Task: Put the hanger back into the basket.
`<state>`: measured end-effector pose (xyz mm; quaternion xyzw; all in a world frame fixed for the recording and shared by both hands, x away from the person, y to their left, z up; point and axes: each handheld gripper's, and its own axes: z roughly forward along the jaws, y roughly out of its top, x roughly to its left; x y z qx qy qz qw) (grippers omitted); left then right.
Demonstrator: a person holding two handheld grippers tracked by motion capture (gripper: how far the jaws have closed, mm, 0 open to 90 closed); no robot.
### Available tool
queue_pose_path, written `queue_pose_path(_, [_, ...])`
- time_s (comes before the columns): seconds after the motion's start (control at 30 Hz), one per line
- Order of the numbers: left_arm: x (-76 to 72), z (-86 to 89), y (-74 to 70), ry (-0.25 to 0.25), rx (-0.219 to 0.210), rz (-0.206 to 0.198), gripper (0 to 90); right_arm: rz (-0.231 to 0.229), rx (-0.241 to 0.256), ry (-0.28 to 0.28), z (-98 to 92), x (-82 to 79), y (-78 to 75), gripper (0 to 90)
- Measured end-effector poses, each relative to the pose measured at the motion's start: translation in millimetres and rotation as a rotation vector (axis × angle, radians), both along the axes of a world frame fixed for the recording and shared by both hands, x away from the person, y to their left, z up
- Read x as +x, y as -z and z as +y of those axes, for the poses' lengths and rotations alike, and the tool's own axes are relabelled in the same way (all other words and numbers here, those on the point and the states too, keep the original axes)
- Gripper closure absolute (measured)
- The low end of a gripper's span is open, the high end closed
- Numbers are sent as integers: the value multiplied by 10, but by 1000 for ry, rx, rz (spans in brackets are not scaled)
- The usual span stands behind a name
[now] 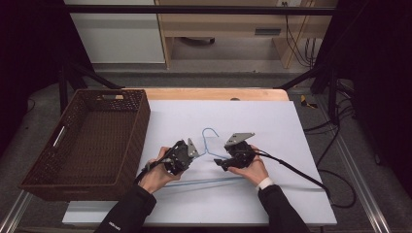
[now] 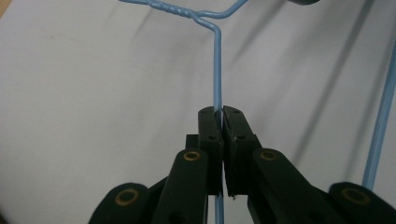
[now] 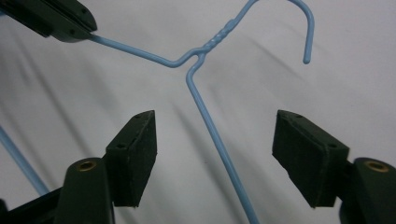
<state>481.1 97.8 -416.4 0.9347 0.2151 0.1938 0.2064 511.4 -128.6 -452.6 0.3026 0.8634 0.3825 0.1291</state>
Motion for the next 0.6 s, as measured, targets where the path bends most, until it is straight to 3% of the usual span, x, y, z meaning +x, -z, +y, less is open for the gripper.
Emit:
queue_pose_path(0.37, [1, -8, 9, 3, 5, 7, 872, 19, -46, -29, 62, 82, 57, 479])
queue_pose_path(0.6, [4, -13, 18, 3, 8, 10, 871, 39, -85, -49, 83, 121, 108, 637])
